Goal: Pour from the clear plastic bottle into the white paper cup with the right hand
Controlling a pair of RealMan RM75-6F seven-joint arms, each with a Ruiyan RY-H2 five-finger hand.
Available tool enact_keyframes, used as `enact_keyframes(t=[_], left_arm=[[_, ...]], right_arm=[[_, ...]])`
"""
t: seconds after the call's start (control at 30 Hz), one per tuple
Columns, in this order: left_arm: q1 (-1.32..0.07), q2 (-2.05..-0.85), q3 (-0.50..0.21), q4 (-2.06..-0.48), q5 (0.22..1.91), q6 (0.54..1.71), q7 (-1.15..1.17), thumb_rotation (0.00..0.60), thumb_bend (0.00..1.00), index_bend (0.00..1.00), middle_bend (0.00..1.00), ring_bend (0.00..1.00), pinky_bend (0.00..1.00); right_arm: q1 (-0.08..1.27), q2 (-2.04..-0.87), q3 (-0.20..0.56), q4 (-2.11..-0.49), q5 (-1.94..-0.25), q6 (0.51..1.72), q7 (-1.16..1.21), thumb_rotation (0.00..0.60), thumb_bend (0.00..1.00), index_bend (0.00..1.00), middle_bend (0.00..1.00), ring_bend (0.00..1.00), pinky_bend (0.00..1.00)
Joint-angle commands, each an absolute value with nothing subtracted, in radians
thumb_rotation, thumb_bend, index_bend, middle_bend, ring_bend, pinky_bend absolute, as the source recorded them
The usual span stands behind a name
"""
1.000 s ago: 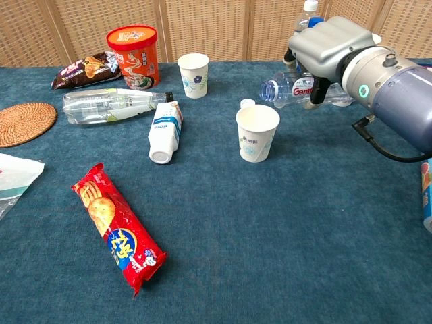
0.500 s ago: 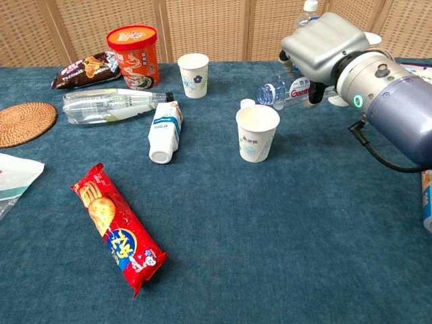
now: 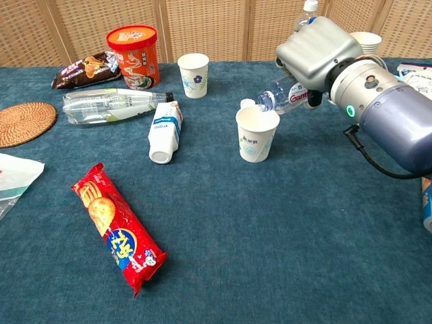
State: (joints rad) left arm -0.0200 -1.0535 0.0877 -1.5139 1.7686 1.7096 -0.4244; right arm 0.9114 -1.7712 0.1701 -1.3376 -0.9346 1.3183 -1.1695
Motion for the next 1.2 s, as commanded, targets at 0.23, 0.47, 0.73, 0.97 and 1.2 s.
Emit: enact_keyframes(t=[0.23,0.47,0.73,0.97,1.2], left_arm=[[-0.024,-1.058,0.086,-1.510,1.768,1.704,-0.426,0.372,0.37,0.09,0.04,0.00,0.00],[-0.028,-1.059,0.085,-1.511,1.768,1.700,-0.424,0.378,0.38,0.09,0.04,0.00,0.00],[-0.029,-1.060,0.085,-1.509,1.766,1.697,-0.425,0.376,0.38,0.09,0.04,0.00,0.00],[-0.030,-1.062,0.085,-1.504,1.762,1.694,-0.430,0.374,0.37,0.09,0.04,0.00,0.00],[-0.031,-1.064,0.085,-1.500,1.760,1.692,-0.434,0.378,0.37,0.09,0.04,0.00,0.00]], right_arm=[[0.899,-1.765,0.177,-1.328,-0.950,1.314,-1.182,0.600,0.22,0.53,0.61,0.48,0.57],[0.892,-1.763,0.184,-1.328,-0.964,1.313,-1.192,0.600,0.21,0.53,0.61,0.48,0.57],[0.889,-1.770,0.189,-1.329,-0.981,1.315,-1.209,0.600,0.21,0.53,0.61,0.49,0.57],[0.888,-1.778,0.187,-1.323,-0.999,1.314,-1.230,0.600,0.21,0.53,0.61,0.49,0.57],[0.884,-1.786,0.191,-1.324,-1.008,1.316,-1.242,0.600,0.21,0.53,0.61,0.49,0.57]])
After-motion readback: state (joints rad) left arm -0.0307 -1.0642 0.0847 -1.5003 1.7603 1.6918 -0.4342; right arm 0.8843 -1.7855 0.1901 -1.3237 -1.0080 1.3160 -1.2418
